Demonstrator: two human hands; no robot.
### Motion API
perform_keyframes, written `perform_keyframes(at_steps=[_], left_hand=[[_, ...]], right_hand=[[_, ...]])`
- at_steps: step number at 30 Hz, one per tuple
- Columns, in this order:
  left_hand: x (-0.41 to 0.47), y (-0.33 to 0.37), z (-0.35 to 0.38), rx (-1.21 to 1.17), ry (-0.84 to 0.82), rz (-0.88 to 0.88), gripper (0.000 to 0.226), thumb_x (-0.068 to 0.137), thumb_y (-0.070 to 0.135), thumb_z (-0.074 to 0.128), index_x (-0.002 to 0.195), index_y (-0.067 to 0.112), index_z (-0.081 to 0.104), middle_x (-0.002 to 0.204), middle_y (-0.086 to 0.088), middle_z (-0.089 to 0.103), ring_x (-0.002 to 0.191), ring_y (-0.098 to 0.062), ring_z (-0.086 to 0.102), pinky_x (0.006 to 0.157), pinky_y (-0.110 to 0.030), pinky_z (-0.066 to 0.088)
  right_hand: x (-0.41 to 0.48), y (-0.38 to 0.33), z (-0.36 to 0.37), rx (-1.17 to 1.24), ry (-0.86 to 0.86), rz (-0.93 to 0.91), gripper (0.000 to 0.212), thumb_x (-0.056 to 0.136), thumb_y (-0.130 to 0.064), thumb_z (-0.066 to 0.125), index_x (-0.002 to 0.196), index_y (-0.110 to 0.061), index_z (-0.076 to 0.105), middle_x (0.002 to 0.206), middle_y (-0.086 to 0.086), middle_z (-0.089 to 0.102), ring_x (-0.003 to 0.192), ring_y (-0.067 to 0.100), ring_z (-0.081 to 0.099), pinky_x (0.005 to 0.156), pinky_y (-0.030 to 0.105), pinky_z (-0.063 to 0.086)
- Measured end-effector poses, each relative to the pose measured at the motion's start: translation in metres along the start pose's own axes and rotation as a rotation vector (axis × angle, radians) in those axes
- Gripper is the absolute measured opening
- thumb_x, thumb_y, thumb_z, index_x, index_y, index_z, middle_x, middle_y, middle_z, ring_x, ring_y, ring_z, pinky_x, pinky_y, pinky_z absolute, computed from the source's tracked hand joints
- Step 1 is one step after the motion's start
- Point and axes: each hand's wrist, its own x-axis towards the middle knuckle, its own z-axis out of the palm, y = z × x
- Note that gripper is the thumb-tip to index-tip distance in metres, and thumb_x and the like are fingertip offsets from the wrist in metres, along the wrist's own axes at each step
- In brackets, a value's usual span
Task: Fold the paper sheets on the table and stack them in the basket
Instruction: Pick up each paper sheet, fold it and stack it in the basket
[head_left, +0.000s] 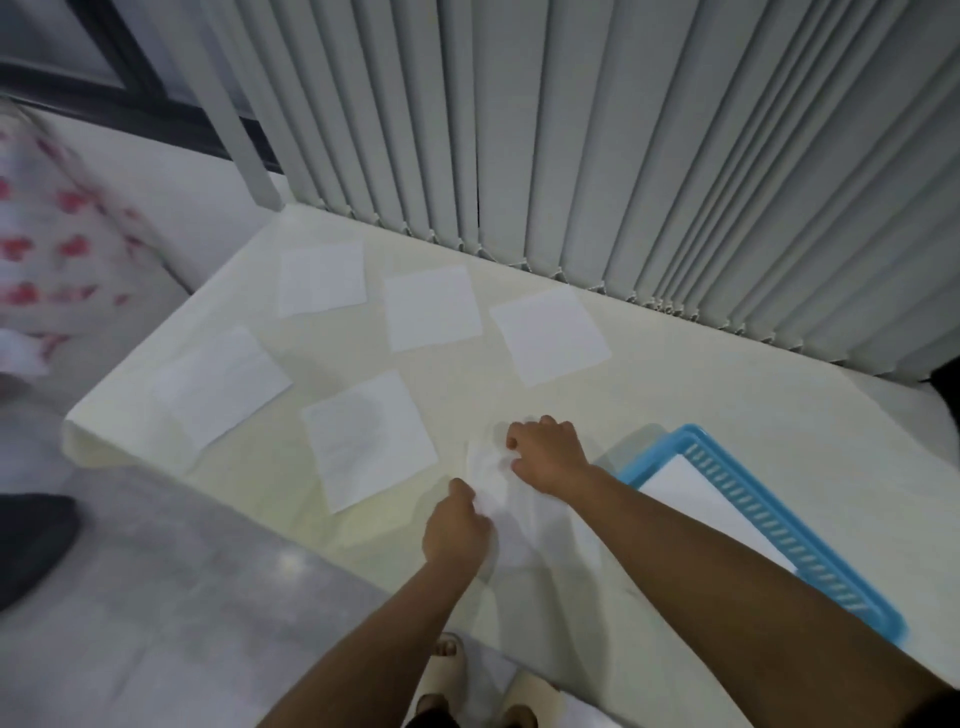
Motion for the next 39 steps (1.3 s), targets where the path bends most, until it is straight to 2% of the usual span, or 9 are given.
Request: perform_keyframes(at_steps=[5, 10, 13, 17, 20, 24, 28, 33, 39], left_hand=[[0.013, -0.001, -0.012, -0.088, 0.013, -0.036, 0.032, 0.082, 0.02, 0.056, 0.112, 0.016, 0.046, 0.099, -0.009, 0.066, 0.092, -0.029, 0.064, 0.078, -0.036, 0.052], [0.037, 0.0, -0.038, -0.124, 0.035, 0.025, 0.035, 0.079, 0.033, 0.063, 0.104, 0.009, 0.058, 0.103, -0.009, 0.063, 0.097, -0.029, 0.062, 0.082, -0.034, 0.048], [0.051, 0.005, -0.054, -0.016, -0.039, 0.168, 0.014, 0.088, 0.023, 0.053, 0.087, 0.009, 0.055, 0.093, -0.01, 0.062, 0.088, -0.026, 0.059, 0.073, -0.029, 0.042], [0.069, 0.023, -0.078, 0.324, 0.018, 0.441, 0.018, 0.093, 0.018, 0.044, 0.102, 0.014, 0.059, 0.103, -0.007, 0.065, 0.101, -0.027, 0.06, 0.08, -0.032, 0.044], [0.077, 0.044, -0.094, 0.437, 0.015, 0.564, 0.024, 0.092, 0.017, 0.042, 0.103, 0.017, 0.063, 0.104, -0.006, 0.065, 0.102, -0.027, 0.061, 0.084, -0.035, 0.049], [0.075, 0.057, -0.1, 0.452, -0.134, 0.749, 0.027, 0.094, 0.027, 0.044, 0.105, 0.02, 0.067, 0.105, -0.003, 0.066, 0.101, -0.022, 0.061, 0.085, -0.031, 0.048], [0.063, 0.044, -0.093, 0.414, -0.335, 0.851, 0.024, 0.091, 0.035, 0.054, 0.105, 0.02, 0.066, 0.108, 0.001, 0.063, 0.101, -0.016, 0.059, 0.08, -0.024, 0.043], [0.065, 0.013, -0.086, 0.33, -0.596, 0.679, 0.042, 0.079, 0.055, 0.064, 0.11, 0.028, 0.061, 0.114, 0.008, 0.06, 0.101, -0.01, 0.055, 0.088, -0.025, 0.043], [0.084, 0.005, -0.083, 0.29, -0.336, 0.551, 0.033, 0.093, 0.032, 0.05, 0.123, 0.02, 0.054, 0.123, -0.003, 0.056, 0.112, -0.019, 0.056, 0.094, -0.029, 0.043]], right_hand=[[0.009, 0.003, -0.013, 0.254, -0.16, 0.123, 0.006, 0.085, -0.024, 0.053, 0.09, -0.025, 0.055, 0.098, -0.003, 0.062, 0.096, 0.021, 0.056, 0.09, 0.037, 0.036], [0.014, 0.005, -0.033, 0.693, -0.159, 0.207, 0.005, 0.083, -0.014, 0.062, 0.083, -0.016, 0.057, 0.081, -0.002, 0.056, 0.08, 0.018, 0.054, 0.066, 0.027, 0.042], [0.015, 0.01, -0.039, 0.74, -0.171, 0.257, 0.02, 0.082, -0.012, 0.063, 0.101, -0.014, 0.058, 0.096, 0.001, 0.055, 0.089, 0.02, 0.052, 0.073, 0.027, 0.04], [0.018, 0.012, -0.047, 0.768, -0.094, 0.276, 0.058, 0.081, -0.016, 0.068, 0.134, -0.022, 0.044, 0.118, 0.001, 0.052, 0.104, 0.023, 0.055, 0.086, 0.032, 0.045], [0.016, 0.009, -0.058, 0.528, 0.048, 0.205, 0.035, 0.083, -0.018, 0.061, 0.118, -0.024, 0.06, 0.121, -0.001, 0.062, 0.113, 0.022, 0.054, 0.097, 0.037, 0.044], [0.001, 0.007, -0.068, 0.133, 0.134, 0.114, 0.022, 0.089, -0.018, 0.049, 0.098, -0.024, 0.068, 0.103, -0.006, 0.07, 0.106, 0.02, 0.056, 0.09, 0.034, 0.039], [-0.031, 0.01, -0.064, -0.048, -0.004, 0.091, 0.022, 0.09, -0.021, 0.05, 0.1, -0.026, 0.068, 0.105, -0.004, 0.069, 0.11, 0.019, 0.051, 0.102, 0.038, 0.031], [-0.058, 0.007, -0.043, -0.112, -0.194, 0.12, 0.032, 0.088, -0.022, 0.05, 0.115, -0.031, 0.065, 0.12, 0.001, 0.064, 0.13, 0.02, 0.039, 0.118, 0.048, 0.007], [-0.059, -0.006, -0.01, -0.305, -0.157, 0.074, 0.046, 0.09, -0.015, 0.043, 0.131, -0.03, 0.056, 0.132, 0.0, 0.059, 0.136, 0.023, 0.035, 0.117, 0.054, -0.003]])
